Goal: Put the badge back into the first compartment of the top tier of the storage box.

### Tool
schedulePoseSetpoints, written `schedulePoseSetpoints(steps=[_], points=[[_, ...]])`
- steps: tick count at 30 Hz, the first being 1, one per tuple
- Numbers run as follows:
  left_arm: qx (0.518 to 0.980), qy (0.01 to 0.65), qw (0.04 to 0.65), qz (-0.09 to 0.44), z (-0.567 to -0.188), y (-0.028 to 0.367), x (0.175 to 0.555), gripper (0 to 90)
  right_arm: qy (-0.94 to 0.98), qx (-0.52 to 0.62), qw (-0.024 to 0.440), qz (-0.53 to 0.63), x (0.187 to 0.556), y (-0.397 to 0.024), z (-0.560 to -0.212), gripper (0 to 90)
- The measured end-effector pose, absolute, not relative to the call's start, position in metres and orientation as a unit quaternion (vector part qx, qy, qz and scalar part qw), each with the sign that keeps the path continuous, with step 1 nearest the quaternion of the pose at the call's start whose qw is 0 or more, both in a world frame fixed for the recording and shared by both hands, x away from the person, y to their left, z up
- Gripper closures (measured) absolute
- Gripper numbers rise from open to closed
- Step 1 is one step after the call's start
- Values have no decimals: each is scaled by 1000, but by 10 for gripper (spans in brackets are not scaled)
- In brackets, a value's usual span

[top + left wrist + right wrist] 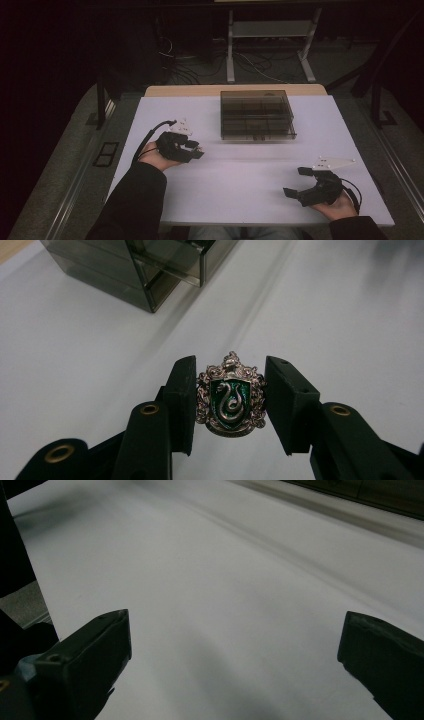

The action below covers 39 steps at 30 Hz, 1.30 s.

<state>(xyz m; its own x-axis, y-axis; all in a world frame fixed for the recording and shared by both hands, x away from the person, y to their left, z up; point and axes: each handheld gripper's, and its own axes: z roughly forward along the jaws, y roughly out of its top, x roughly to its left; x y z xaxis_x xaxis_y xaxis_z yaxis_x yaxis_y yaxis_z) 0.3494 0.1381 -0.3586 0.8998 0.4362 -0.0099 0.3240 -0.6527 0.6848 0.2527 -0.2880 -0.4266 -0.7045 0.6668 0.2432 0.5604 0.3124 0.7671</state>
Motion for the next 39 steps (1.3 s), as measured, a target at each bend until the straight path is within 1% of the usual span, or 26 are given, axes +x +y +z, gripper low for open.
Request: schedulePoseSetpoints(steps=[15, 27, 39], points=[[912, 194, 354, 76, -344, 120, 364, 570, 807, 383, 55, 445, 252, -288, -426, 5], [923, 163, 339, 78, -324, 96, 376, 570, 807, 379, 60, 448, 252, -289, -426, 5], [924, 157, 339, 79, -316, 78, 389, 570, 806, 380, 61, 450, 251, -291, -426, 5]])
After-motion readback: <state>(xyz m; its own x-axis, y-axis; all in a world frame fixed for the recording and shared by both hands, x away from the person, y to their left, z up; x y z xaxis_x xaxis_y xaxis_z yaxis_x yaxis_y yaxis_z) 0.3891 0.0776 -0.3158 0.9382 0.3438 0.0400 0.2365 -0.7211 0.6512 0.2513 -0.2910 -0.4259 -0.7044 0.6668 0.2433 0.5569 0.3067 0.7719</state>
